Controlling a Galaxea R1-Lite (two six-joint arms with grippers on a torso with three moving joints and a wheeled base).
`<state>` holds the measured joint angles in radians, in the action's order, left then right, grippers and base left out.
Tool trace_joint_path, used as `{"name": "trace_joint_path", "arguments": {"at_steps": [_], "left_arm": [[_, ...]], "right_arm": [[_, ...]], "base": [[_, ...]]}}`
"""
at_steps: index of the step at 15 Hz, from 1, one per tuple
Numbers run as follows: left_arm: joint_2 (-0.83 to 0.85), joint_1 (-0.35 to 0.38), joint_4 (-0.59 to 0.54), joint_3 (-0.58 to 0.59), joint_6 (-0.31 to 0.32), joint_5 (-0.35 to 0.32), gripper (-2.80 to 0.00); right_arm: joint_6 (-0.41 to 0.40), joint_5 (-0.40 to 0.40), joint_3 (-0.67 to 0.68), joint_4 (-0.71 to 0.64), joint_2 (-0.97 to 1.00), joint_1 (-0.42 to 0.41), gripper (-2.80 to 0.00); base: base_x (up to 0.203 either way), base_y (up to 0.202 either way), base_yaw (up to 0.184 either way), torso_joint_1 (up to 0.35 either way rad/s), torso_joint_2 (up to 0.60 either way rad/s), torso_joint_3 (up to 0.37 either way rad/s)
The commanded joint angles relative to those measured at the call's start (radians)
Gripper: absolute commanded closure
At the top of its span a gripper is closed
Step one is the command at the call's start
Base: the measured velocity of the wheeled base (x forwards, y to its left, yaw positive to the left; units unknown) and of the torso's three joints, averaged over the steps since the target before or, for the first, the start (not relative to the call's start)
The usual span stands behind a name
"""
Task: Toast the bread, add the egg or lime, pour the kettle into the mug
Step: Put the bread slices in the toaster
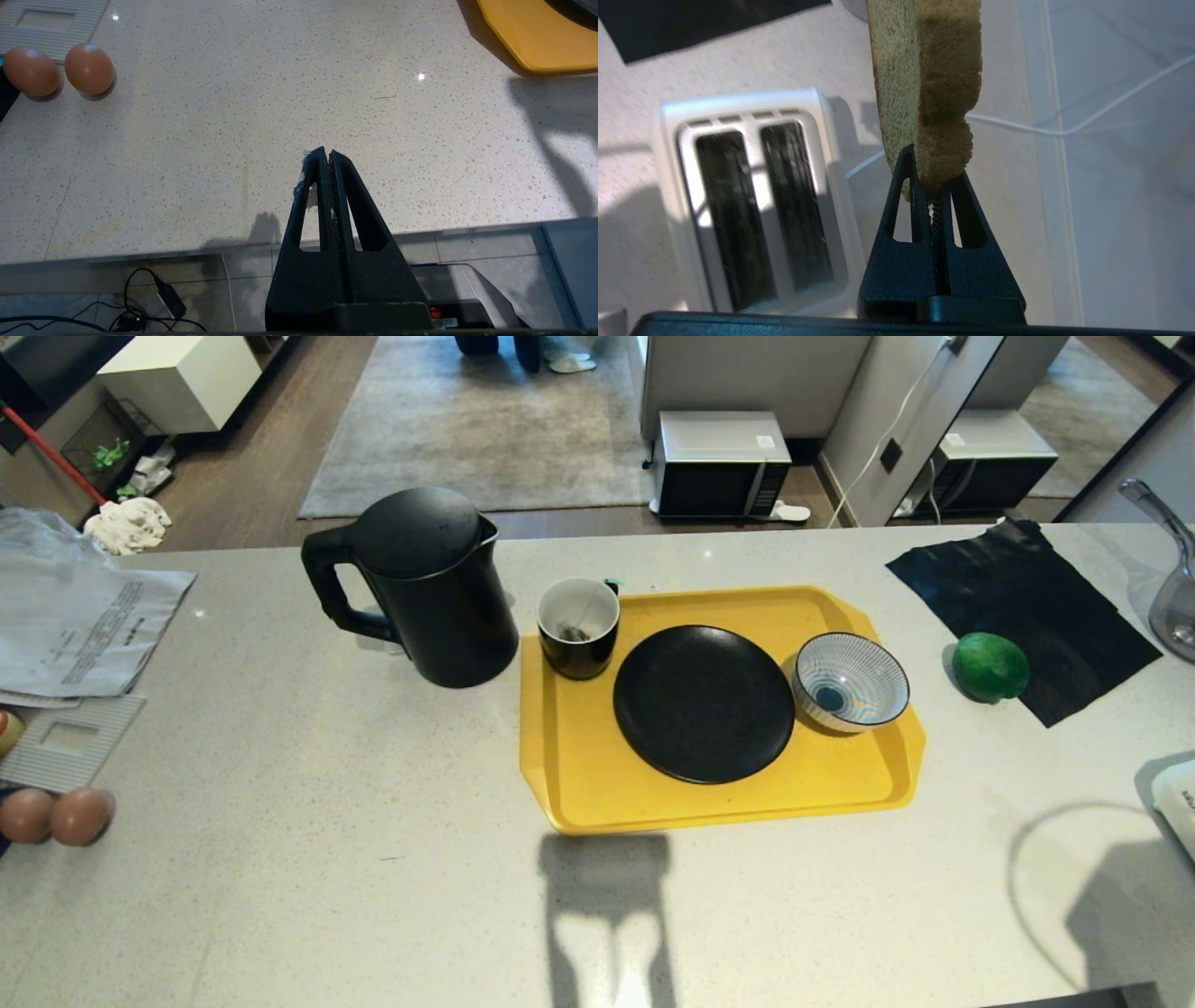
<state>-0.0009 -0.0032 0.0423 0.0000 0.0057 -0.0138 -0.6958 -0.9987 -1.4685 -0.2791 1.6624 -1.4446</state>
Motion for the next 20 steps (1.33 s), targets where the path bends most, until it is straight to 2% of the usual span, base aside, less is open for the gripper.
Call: {"name": "trace_joint_path", "arguments": {"at_steps": [1, 3, 7, 11, 13, 20], "left_arm": [[-0.002, 0.0, 0.001, 0.017, 0.0, 0.0, 0.0], [-0.002, 0.0, 0.001, 0.017, 0.0, 0.0, 0.0], [-0.002, 0.0, 0.001, 0.017, 0.0, 0.0, 0.0], [-0.002, 0.0, 0.001, 0.017, 0.0, 0.0, 0.0], [-0.002, 0.0, 0.001, 0.017, 0.0, 0.0, 0.0], [-0.002, 0.0, 0.001, 0.017, 0.0, 0.0, 0.0]], "right_arm": [[-0.061, -0.057, 0.026, -0.004, 0.029, -0.065, 0.0], [-0.097, -0.119, 0.078, -0.006, 0.027, -0.11, 0.0], [-0.118, -0.12, 0.202, -0.013, 0.005, -0.116, 0.0], [-0.286, -0.118, 0.289, -0.09, -0.019, -0.104, 0.0], [-0.344, -0.118, 0.329, -0.129, -0.039, -0.118, 0.0], [-0.376, -0.118, 0.384, -0.134, -0.064, -0.14, 0.0]], "base": [[0.0, 0.0, 0.0, 0.0, 0.0, 0.0], [0.0, 0.0, 0.0, 0.0, 0.0, 0.0], [0.0, 0.0, 0.0, 0.0, 0.0, 0.0], [0.0, 0.0, 0.0, 0.0, 0.0, 0.0], [0.0, 0.0, 0.0, 0.0, 0.0, 0.0], [0.0, 0.0, 0.0, 0.0, 0.0, 0.0]]}}
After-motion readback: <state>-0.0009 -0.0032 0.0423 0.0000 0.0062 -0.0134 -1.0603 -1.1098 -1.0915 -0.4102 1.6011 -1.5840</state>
